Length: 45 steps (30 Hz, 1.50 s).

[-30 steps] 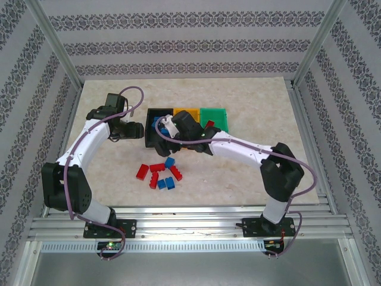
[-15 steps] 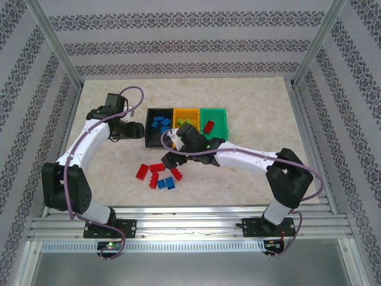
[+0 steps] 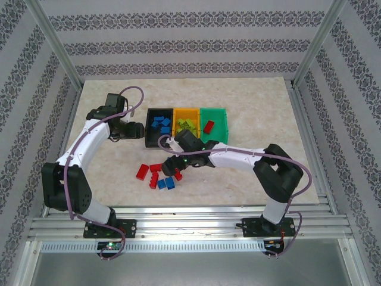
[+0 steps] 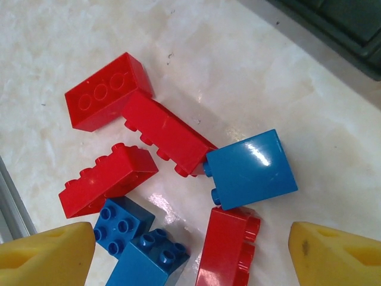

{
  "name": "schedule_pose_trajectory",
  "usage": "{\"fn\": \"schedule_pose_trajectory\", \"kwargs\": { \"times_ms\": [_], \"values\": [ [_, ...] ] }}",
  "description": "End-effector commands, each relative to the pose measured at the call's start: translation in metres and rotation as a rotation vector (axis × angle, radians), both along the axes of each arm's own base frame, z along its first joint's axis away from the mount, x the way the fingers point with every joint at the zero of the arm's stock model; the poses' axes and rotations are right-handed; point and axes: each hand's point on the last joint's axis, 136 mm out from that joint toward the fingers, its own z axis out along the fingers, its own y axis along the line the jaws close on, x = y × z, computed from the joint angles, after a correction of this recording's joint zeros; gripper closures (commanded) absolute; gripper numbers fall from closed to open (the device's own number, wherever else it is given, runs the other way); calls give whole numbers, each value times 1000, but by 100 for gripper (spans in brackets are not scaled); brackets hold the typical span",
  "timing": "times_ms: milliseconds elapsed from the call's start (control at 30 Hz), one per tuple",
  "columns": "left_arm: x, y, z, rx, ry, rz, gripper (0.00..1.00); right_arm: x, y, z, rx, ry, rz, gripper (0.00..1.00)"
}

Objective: Sort the legos into containers by color
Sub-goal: Pick up the lego from the center of the table.

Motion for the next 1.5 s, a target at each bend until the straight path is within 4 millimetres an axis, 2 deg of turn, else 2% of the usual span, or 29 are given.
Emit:
{"fn": "schedule_pose_trajectory", "kwargs": {
  "times_ms": [0, 333, 533, 933, 1100, 1233, 1467],
  "values": [
    [-1, 6, 5, -3, -20, 16, 29, 2, 1, -3, -24, 55, 33, 15],
    [1, 5, 6, -30, -17, 17, 29, 18, -15, -20, -192, 42, 63, 15],
    [0, 6, 6, -31, -17, 23, 29, 23, -8, -23, -234, 9, 106, 15],
    [0, 5, 5, -43, -13, 20, 29, 34, 5, -47, -298, -6, 116, 17],
    [0, 4, 5, -49, -14, 17, 29, 35, 4, -50, -303, 0, 103, 24],
    [0, 3, 6, -55, -15, 15, 29, 32, 2, -49, -299, 2, 107, 36],
    [1, 0, 8, -70, -21, 11, 29, 29, 4, -31, -242, -18, 91, 50]
  ]
}}
